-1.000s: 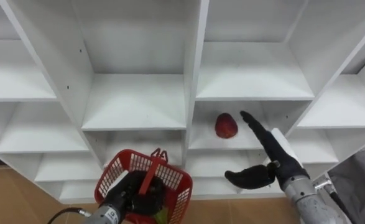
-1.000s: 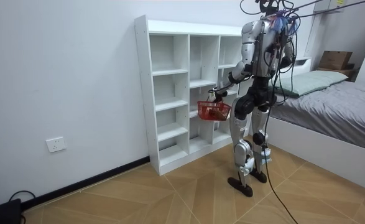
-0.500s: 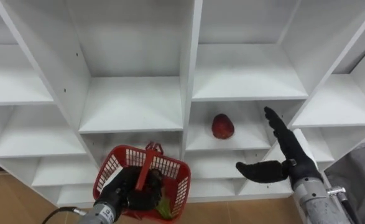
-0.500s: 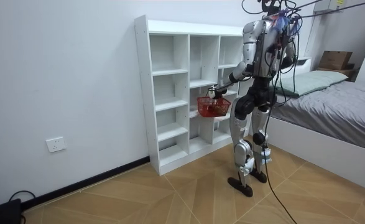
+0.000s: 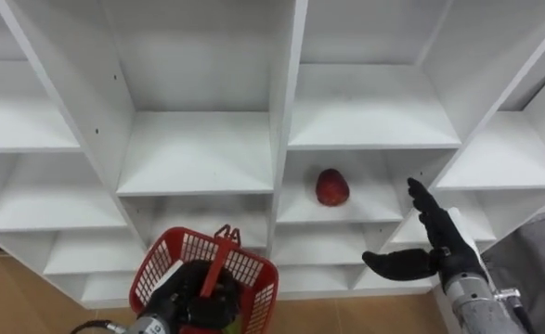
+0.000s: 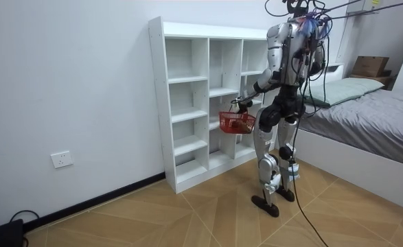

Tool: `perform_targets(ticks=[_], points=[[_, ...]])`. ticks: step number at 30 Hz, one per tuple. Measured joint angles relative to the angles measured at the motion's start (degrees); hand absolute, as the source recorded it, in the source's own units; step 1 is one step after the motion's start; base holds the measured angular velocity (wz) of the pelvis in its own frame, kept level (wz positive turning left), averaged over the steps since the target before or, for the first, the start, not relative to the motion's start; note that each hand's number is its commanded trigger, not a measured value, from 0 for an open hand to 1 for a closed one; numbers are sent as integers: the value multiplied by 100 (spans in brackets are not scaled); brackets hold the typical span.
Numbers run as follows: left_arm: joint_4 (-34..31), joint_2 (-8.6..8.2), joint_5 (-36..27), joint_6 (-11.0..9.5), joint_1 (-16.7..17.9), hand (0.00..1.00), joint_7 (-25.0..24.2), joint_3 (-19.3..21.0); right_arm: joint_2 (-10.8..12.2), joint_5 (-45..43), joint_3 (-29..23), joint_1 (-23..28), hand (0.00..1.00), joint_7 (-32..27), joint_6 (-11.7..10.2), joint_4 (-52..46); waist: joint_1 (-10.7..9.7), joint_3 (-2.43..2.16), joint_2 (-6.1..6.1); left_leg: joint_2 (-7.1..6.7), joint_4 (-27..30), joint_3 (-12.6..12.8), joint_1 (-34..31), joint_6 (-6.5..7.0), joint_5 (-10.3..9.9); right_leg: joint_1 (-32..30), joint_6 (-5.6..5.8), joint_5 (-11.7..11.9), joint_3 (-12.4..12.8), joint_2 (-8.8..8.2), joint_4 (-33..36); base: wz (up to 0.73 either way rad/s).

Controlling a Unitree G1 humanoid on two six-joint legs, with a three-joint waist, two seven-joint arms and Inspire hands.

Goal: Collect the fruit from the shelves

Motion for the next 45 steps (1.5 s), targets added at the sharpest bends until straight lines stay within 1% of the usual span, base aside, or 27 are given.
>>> perform_targets(ticks=[1,3,6,7,9,11,13,14,16,18,20,21,22,24,25,27,31,34,37,41,43,45], points=[[0,9,3,16,7,100,-4,0,-9,1,0,-37,0,0,1,0,2,-2,-22,0,6,-12,-16,0,0,-8,0,0,-6,1,-1,12],[0,47,-9,47,26,100,-20,0,-62,45,11,-278,0,-4,-7,128,22,-3,-79,-2,54,-63,-87,0,0,-36,-1,1,-43,-3,5,9],[0,63,-6,47,-12,100,0,10,-70,67,14,-687,0,-54,-9,633,28,-21,-106,-12,78,-137,-152,0,0,-63,-1,0,-135,-8,5,14],[0,62,-6,47,-30,100,5,10,-77,84,14,-740,0,-61,-7,706,35,-28,-112,-13,90,-147,-197,0,0,-110,-1,0,-152,-7,12,14],[2,58,109,50,-99,100,12,19,-80,105,18,-939,0,-75,-7,960,160,-38,-106,-10,186,-191,-383,0,0,-245,-3,1,-204,-8,73,12],[15,60,111,62,-133,100,9,18,-79,123,80,-1114,0,-102,-7,1166,169,-35,-100,-15,270,-278,-544,0,0,-336,-6,3,-329,-27,92,22],[171,58,117,66,-226,100,4,12,-81,257,185,-1322,0,-140,-7,1483,262,-34,-97,-11,318,-316,-639,-1,0,-383,-21,13,-377,-26,91,19],[228,58,232,71,-267,100,4,22,-81,257,219,-1404,0,-151,-7,1627,297,-33,-96,-15,384,-377,-718,-2,-1,-408,-23,13,-451,-31,93,26],[239,51,334,71,-273,100,-8,79,-80,259,241,-1557,0,-161,-7,1758,356,-28,-90,-17,442,-442,-861,-4,0,-502,-28,16,-509,-34,118,20],[356,44,353,82,-370,100,-18,76,-91,261,250,-1802,0,-257,-10,1911,469,-13,-73,-20,529,-511,-1069,-11,6,-676,-37,22,-604,-51,191,14],[428,39,376,90,-457,100,-22,73,-92,257,254,-1986,0,-312,-10,2069,514,-5,-77,-24,617,-607,-1240,-15,8,-789,-50,30,-669,-88,212,21],[446,40,376,89,-500,100,-19,72,-92,249,258,-2152,0,-315,-16,2205,534,13,-71,-25,694,-643,-1357,-15,9,-870,-53,32,-702,-86,246,17],[468,38,375,89,-525,100,-21,67,-96,253,257,-2225,0,-319,-15,2278,546,14,-69,-27,707,-651,-1400,-16,9,-914,-54,32,-718,-84,267,16],[623,20,366,88,-690,100,-15,60,-117,286,258,-2490,0,-381,-15,2473,611,31,-60,-34,805,-712,-1602,-18,11,-1064,-66,39,-776,-107,306,13],[690,19,360,88,-744,100,-15,54,-118,314,258,-2543,0,-390,-15,2495,612,31,-60,-40,815,-741,-1650,-21,15,-1106,-66,39,-790,-114,332,12],[813,29,373,88,-866,100,3,24,-118,427,292,-2822,0,-455,-16,2635,609,47,-65,-42,897,-766,-1814,-21,17,-1257,-65,39,-809,-122,410,10],[1020,13,432,87,-982,100,14,-53,-118,460,334,-3010,0,-634,-23,2665,631,64,-72,-63,951,-785,-1980,-9,24,-1396,-65,39,-857,-147,440,4],[1285,6,429,95,-1165,100,30,-67,-120,476,349,-3184,0,-756,-46,2822,633,124,-67,-86,989,-789,-2200,13,51,-1619,-65,39,-868,-177,506,1],[1293,10,368,95,-1176,100,67,-93,-120,485,351,-3221,0,-810,-45,2995,634,131,-65,-102,1002,-791,-2308,25,63,-1741,-63,38,-893,-203,550,3],[1312,17,295,94,-1253,100,156,-259,-128,513,354,-3288,0,-829,-46,3149,630,133,-65,-115,991,-734,-2443,49,80,-1946,-54,32,-809,-231,634,-8],[1317,15,313,94,-1286,100,162,-286,-151,503,353,-3296,0,-835,-47,3187,615,134,-66,-116,983,-708,-2482,51,84,-2022,-48,28,-795,-241,692,-6],[1316,13,317,94,-1303,100,165,-287,-232,461,347,-3338,0,-855,-45,3317,610,133,-65,-115,972,-665,-2521,53,90,-2090,-44,26,-785,-246,703,-8]])
